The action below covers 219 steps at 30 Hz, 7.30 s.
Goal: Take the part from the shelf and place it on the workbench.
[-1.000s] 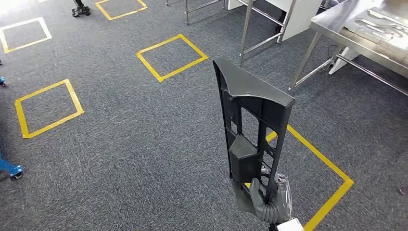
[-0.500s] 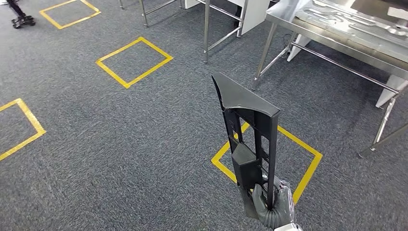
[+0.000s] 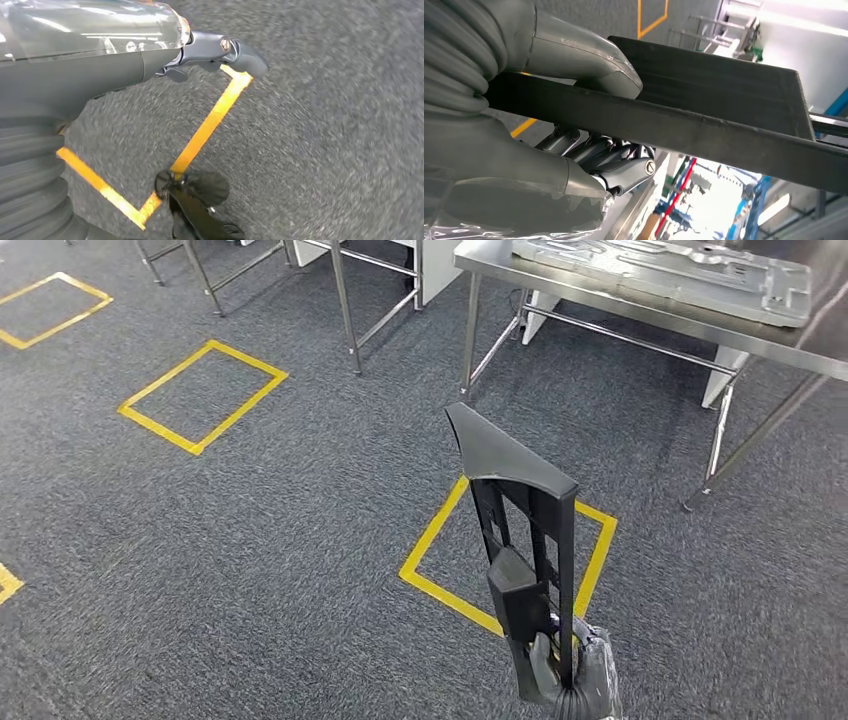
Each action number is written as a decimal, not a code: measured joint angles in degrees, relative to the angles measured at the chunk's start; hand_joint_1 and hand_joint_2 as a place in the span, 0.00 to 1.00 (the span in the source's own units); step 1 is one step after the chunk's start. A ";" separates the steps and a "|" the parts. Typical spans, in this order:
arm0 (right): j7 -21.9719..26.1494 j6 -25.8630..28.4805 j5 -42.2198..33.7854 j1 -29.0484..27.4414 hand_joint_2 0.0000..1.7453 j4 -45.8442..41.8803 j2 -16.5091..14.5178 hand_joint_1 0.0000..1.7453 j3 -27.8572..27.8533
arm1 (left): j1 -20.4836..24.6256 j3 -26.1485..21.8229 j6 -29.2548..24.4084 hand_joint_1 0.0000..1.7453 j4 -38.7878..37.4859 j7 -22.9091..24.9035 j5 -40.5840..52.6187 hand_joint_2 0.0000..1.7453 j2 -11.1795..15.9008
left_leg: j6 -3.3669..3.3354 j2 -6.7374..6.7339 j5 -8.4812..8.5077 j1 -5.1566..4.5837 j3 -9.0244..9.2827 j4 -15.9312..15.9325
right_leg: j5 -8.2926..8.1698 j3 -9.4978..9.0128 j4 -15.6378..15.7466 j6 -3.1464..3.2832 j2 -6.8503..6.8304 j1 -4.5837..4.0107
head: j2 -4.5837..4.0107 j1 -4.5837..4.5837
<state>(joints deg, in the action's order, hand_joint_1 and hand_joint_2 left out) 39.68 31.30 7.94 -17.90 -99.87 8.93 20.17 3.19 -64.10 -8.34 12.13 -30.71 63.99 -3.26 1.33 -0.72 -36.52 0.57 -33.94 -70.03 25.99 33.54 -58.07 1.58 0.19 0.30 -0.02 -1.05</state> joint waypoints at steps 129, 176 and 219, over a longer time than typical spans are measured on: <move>-11.67 -8.79 1.67 24.21 1.00 7.08 -4.09 1.00 -13.12 | 0.25 0.02 4.76 0.00 -0.06 0.05 -0.77 1.00 0.77 | -1.42 0.55 7.66 0.03 -1.38 8.08 | 4.38 -4.07 -1.26 -0.96 0.65 0.33 | 0.00 -0.06; -23.02 -9.17 6.87 57.06 1.00 28.52 4.95 1.00 -11.68 | 0.27 -2.57 8.02 0.00 -0.29 0.02 -1.00 1.00 -0.39 | -2.57 2.22 5.24 -0.54 7.64 12.83 | -5.96 7.84 -0.83 -3.41 -0.58 0.52 | 0.01 -0.04; -28.40 -17.30 21.94 54.74 1.00 29.17 -2.85 1.00 -13.10 | 1.41 -4.29 6.37 0.00 -0.33 0.29 -1.19 1.00 -1.16 | -0.22 1.07 9.19 -0.19 -3.60 4.84 | -2.96 2.85 -0.03 -0.46 0.08 0.42 | 0.00 -0.13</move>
<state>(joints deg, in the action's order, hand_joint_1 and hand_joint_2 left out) 11.28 14.01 29.88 36.84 -70.70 6.08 7.07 4.60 -68.39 -1.97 11.80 -30.41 62.79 -4.42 1.11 0.35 -27.32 0.38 -37.55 -65.19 23.02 36.39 -58.10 1.12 0.28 0.72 -0.02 -1.18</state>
